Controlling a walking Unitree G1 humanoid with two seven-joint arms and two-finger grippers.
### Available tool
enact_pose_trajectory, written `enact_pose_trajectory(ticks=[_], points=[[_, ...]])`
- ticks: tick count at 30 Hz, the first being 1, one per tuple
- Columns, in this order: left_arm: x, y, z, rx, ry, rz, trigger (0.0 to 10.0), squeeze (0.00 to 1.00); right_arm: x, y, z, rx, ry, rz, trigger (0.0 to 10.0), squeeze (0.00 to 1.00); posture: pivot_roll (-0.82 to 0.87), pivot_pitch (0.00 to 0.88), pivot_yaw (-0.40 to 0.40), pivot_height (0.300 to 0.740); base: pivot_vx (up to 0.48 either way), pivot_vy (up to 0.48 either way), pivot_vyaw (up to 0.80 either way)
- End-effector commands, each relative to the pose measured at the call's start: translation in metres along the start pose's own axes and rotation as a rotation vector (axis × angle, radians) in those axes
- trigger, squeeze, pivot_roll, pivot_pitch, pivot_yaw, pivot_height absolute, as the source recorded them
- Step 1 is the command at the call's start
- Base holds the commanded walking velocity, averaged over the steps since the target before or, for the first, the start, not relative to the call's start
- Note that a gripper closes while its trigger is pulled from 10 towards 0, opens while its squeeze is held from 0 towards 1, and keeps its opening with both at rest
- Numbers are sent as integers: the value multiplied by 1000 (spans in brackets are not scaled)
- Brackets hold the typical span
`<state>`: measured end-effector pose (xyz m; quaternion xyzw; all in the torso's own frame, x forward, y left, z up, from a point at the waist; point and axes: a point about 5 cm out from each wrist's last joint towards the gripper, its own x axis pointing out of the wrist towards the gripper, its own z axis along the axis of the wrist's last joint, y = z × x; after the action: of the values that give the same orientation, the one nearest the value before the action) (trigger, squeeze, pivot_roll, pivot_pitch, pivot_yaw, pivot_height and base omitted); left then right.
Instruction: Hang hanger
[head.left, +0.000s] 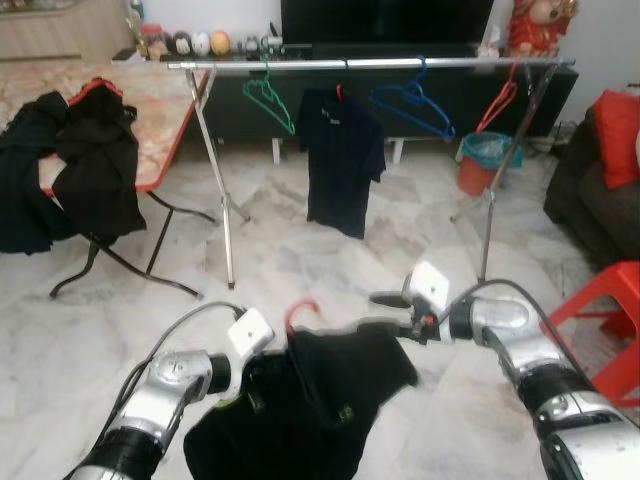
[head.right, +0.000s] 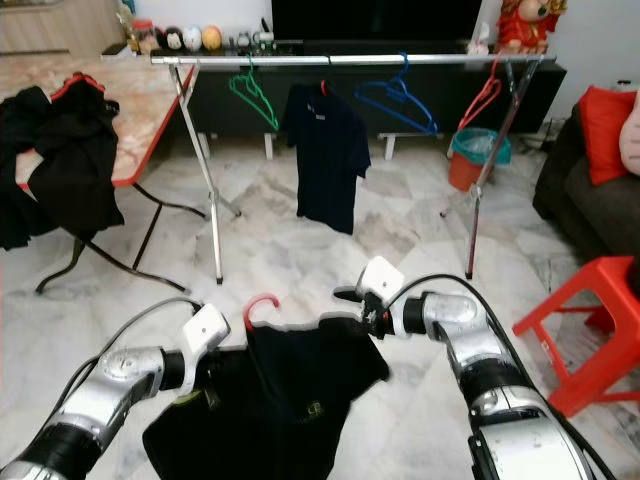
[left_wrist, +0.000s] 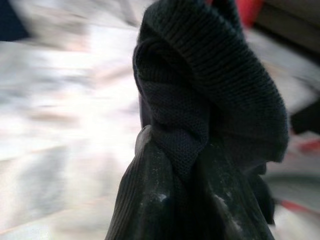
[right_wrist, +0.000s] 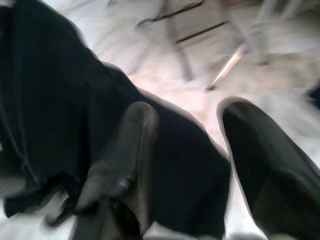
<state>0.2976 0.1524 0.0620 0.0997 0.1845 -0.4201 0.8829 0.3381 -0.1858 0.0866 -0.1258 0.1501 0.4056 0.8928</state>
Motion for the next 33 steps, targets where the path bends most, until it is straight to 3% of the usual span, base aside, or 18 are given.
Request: enact_pose_trajectory(ticks=[1,2,3,4,5,9,10,13,14,17,22,24,25,28,33], points=[[0,13,10,22,-50,121,7216,0,-2,-9,-3,43,-30,-185,10000,0,18,17,-1,740,0,0,0],[0,15,11,18,-58,160,9373,0,-4,-10,-7,66,-26,-242,10000,0,18,17,-1,740,0,0,0],[0,17,11,15,-63,181,9373,0,-5,-11,-9,80,-23,-273,10000,0,13,20,3,740,0,0,0],[0,18,12,14,-68,201,10000,0,-5,-11,-12,104,-27,-298,10000,0,8,23,6,740,0,0,0],[0,20,13,10,-90,239,10000,0,-6,-11,-16,156,-59,-358,10000,0,6,24,8,740,0,0,0],[1,27,17,-10,-138,341,10000,0,-7,-8,-25,207,-80,-475,10000,0,-1,27,21,740,0,0,0],[2,30,19,-31,-173,418,10000,0,-7,-3,-35,241,-63,-537,10000,0,-3,31,21,740,0,0,0],[1,30,21,-85,-237,475,10000,0,-8,4,-47,249,-42,-618,10000,0,-3,25,29,740,0,0,0],[-1,30,20,-124,-279,512,10000,0,-6,12,-55,382,-93,-711,10000,0,-13,23,42,740,0,0,0],[-3,26,18,-124,-305,539,10000,0,1,33,-67,417,-86,-730,10000,0,-10,16,61,740,0,0,0],[-2,25,17,-146,-309,563,10000,0,9,50,-75,500,-89,-732,10000,0,-22,19,73,740,0,0,0],[-1,24,16,-154,-318,565,10000,0,12,53,-74,531,-100,-736,10000,0,-31,17,77,740,0,0,0],[2,23,16,-170,-320,568,10000,0,14,53,-70,505,-110,-757,10000,0,-33,16,76,740,0,0,0],[9,17,21,-142,-330,521,10000,0,16,52,-67,513,-129,-770,10000,0,-37,16,70,740,195,0,0],[11,16,25,-139,-342,526,10000,0,8,50,-76,537,-92,-832,10000,0,-37,13,61,740,312,0,0]])
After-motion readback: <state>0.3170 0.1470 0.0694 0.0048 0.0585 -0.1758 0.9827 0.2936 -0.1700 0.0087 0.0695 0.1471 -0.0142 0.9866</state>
